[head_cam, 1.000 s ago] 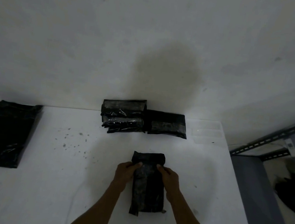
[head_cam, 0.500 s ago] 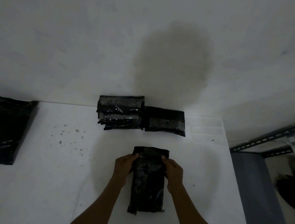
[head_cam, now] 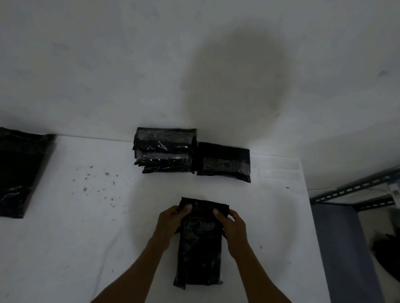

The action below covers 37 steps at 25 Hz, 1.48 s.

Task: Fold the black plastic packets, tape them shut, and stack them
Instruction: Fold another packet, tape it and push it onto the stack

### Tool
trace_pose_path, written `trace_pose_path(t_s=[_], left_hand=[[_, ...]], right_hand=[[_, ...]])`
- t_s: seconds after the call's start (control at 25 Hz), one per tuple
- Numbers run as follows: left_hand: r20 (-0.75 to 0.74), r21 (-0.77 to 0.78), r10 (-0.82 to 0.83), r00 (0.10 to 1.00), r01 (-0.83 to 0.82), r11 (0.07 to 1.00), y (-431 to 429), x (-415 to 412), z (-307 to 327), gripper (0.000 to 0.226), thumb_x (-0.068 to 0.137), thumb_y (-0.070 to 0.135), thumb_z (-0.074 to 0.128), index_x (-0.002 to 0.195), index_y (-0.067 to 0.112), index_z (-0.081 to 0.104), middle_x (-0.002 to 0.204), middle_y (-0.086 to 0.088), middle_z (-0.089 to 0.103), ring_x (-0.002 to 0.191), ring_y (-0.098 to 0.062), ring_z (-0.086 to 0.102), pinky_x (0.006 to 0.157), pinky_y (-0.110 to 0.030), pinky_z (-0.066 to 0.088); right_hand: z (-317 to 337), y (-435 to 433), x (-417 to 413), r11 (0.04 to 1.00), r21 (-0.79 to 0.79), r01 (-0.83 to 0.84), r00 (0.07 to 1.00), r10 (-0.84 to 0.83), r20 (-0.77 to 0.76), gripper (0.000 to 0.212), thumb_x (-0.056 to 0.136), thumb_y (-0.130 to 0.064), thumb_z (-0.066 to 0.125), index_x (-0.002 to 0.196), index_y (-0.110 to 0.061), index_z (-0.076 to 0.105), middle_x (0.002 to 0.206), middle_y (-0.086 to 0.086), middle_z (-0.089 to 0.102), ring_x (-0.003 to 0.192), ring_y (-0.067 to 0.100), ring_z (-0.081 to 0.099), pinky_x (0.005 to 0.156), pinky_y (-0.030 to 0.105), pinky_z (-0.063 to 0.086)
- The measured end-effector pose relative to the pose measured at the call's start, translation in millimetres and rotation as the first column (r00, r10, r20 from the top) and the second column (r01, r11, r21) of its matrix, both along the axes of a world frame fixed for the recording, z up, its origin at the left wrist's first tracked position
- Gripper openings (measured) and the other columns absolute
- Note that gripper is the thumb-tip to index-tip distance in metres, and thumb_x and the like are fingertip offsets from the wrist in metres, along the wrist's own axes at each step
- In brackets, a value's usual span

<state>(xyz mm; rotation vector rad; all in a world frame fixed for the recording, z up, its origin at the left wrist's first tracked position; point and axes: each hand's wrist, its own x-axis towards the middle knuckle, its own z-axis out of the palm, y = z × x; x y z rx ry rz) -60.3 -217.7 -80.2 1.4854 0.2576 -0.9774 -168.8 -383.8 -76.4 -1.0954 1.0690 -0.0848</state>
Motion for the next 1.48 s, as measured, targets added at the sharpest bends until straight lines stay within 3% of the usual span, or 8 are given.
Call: trace_pose_path(t_s=[0.24,0.52,0.64,0.8,0.96,1.16,1.32,1.48], left_hand=[[0.040,0.037,-0.001,0.999,-0.001,0.999,0,8,-8,0.007,0.077,0.016,0.083,0.081,0.013,0.078,0.086,-0.005,0.076,0.084,-0.017,0.072,0.068,-0.020,0.055],[0.032,0.063,-0.031,0.999,0.029,0.998,0,13,-11,0.038,0.081,0.034,0.079,0.088,-0.004,0.076,0.088,-0.016,0.075,0.076,-0.015,0.070,0.074,-0.026,0.058],[-0.024,0.046,-0.003,1.000,0.004,0.999,4,15,-6,0.036,0.082,0.039,0.078,0.091,0.004,0.078,0.089,-0.006,0.076,0.083,-0.014,0.072,0.074,-0.024,0.058],[-0.076,0.053,-0.042,0.996,0.046,0.998,11,18,-3,0.044,0.081,0.049,0.075,0.092,0.006,0.078,0.091,-0.005,0.076,0.091,-0.020,0.072,0.077,-0.026,0.058],[-0.105,0.037,-0.032,0.994,0.036,0.999,17,19,-4,0.036,0.087,0.044,0.070,0.096,0.009,0.077,0.100,-0.009,0.075,0.094,-0.023,0.071,0.083,-0.032,0.059],[-0.081,0.002,-0.022,0.996,0.022,1.000,21,8,-7,0.028,0.089,0.045,0.068,0.097,0.020,0.076,0.100,-0.003,0.076,0.094,-0.019,0.071,0.088,-0.034,0.058],[-0.097,-0.092,-0.102,0.990,0.094,0.991,24,3,-19,0.056,0.072,0.046,0.085,0.120,0.022,0.068,0.114,0.000,0.072,0.105,-0.017,0.069,0.094,-0.036,0.055],[-0.082,-0.051,-0.107,0.991,0.104,0.993,18,4,-22,0.036,0.074,0.024,0.086,0.106,0.013,0.074,0.107,-0.007,0.074,0.098,-0.021,0.071,0.093,-0.037,0.056]], right_hand=[[-3,-10,7,0.995,-0.064,-0.076,0.997,0.074,-0.038,0.023,0.071,-0.013,0.087,0.092,-0.010,0.078,0.094,0.012,0.076,0.094,0.027,0.071,0.083,0.032,0.059],[-16,-11,10,0.989,-0.121,-0.082,0.995,0.075,-0.060,0.054,0.073,-0.036,0.086,0.095,0.010,0.070,0.098,0.029,0.068,0.081,0.023,0.064,0.088,0.039,0.054],[-13,-8,14,0.987,-0.123,-0.101,0.994,0.095,-0.057,0.031,0.079,-0.034,0.081,0.090,-0.006,0.078,0.093,0.020,0.073,0.090,0.026,0.069,0.093,0.044,0.053],[-11,-5,14,0.973,-0.220,-0.065,0.998,0.062,-0.024,0.039,0.082,-0.036,0.077,0.081,0.002,0.073,0.084,0.025,0.069,0.076,0.022,0.062,0.076,0.033,0.051],[-1,-2,12,0.989,-0.073,-0.130,0.991,0.126,-0.053,0.028,0.081,-0.037,0.079,0.098,-0.016,0.077,0.097,0.003,0.075,0.092,0.016,0.069,0.085,0.030,0.056],[3,0,8,0.987,0.035,-0.155,0.985,0.157,-0.072,0.043,0.068,-0.019,0.087,0.106,-0.006,0.073,0.105,0.011,0.074,0.099,0.024,0.069,0.086,0.032,0.056],[10,2,8,0.991,0.065,-0.119,0.989,0.124,-0.083,0.035,0.069,-0.016,0.087,0.100,-0.008,0.074,0.103,0.009,0.074,0.097,0.023,0.069,0.082,0.030,0.057],[12,3,9,0.988,0.130,-0.082,0.994,0.091,-0.064,0.034,0.072,-0.015,0.086,0.103,-0.006,0.073,0.103,0.009,0.074,0.097,0.022,0.069,0.077,0.028,0.057]])
